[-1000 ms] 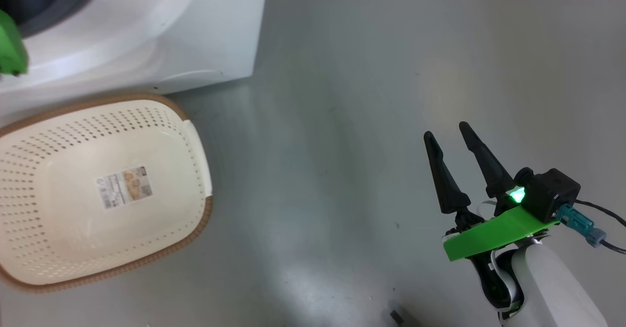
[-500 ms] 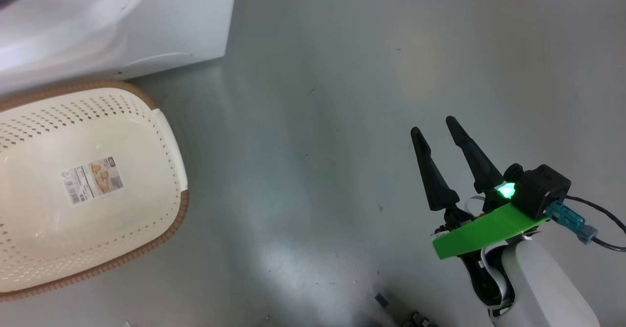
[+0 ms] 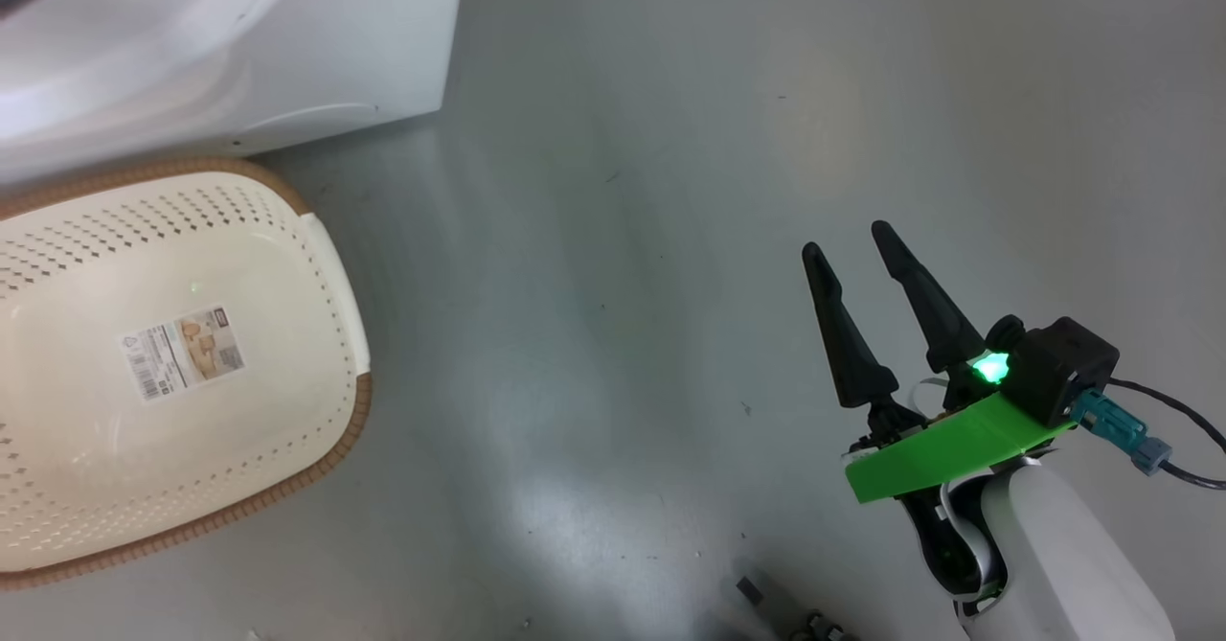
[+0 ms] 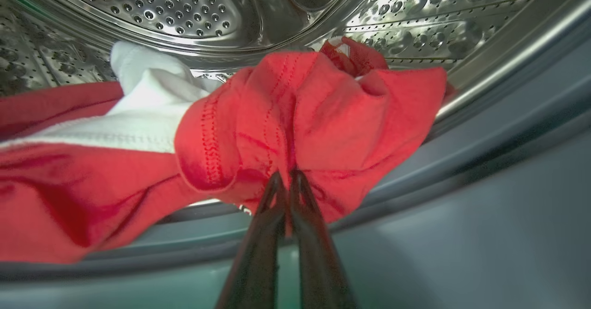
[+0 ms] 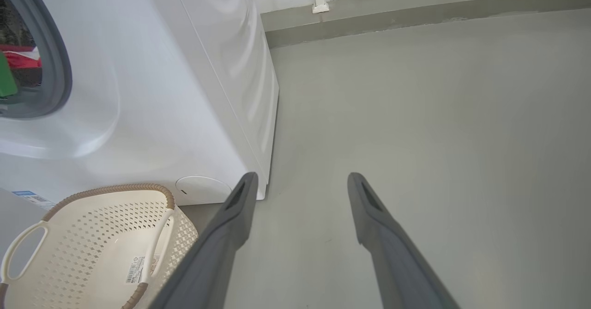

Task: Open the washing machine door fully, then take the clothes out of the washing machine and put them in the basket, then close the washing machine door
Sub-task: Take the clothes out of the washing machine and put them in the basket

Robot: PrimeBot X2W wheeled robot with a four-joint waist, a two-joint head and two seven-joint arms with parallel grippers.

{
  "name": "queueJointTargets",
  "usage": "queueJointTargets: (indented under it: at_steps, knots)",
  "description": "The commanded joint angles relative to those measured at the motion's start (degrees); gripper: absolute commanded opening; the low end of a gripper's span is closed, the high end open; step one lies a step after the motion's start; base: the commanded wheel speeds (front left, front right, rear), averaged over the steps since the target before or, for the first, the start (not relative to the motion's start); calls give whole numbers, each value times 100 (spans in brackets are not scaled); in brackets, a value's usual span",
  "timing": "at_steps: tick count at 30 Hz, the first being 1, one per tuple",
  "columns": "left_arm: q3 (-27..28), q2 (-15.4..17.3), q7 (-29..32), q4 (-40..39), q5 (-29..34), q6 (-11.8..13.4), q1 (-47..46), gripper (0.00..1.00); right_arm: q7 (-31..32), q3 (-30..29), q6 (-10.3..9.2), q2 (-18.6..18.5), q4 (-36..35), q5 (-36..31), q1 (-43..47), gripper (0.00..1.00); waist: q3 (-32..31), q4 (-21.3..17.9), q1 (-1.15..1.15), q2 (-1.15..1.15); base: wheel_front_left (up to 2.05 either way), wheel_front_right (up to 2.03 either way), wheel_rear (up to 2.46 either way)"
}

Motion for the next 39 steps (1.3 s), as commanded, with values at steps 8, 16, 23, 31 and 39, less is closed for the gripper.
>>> queueJointTargets:
  at_steps: [8, 16, 23, 31, 39]
  knots:
    - [421, -84, -739, -125, -561, -24, 234, 0, -37, 18, 36, -118, -103, 3, 38, 100, -329, 283, 0, 0, 0, 0, 0]
    - [996, -336, -904, -1327, -1059, -156, 1122, 0, -37, -99, 36, -211, -127, -52, 144, 100, -728, 589, 0, 0, 0, 0, 0]
    - [1566, -651, -906, -2681, -1090, -201, 2203, 0, -37, -196, 36, -264, -89, -63, 306, 100, -1050, 801, 0, 0, 0, 0, 0]
    - [2123, -1120, -906, -3935, -852, -288, 3170, 0, -37, -333, 36, -328, -66, -69, 416, 100, -1352, 1004, 0, 0, 0, 0, 0]
    - [2392, -1485, -907, -5067, -681, -374, 3754, 0, -37, -427, 36, -395, -64, -64, 467, 100, -1482, 1148, 0, 0, 0, 0, 0]
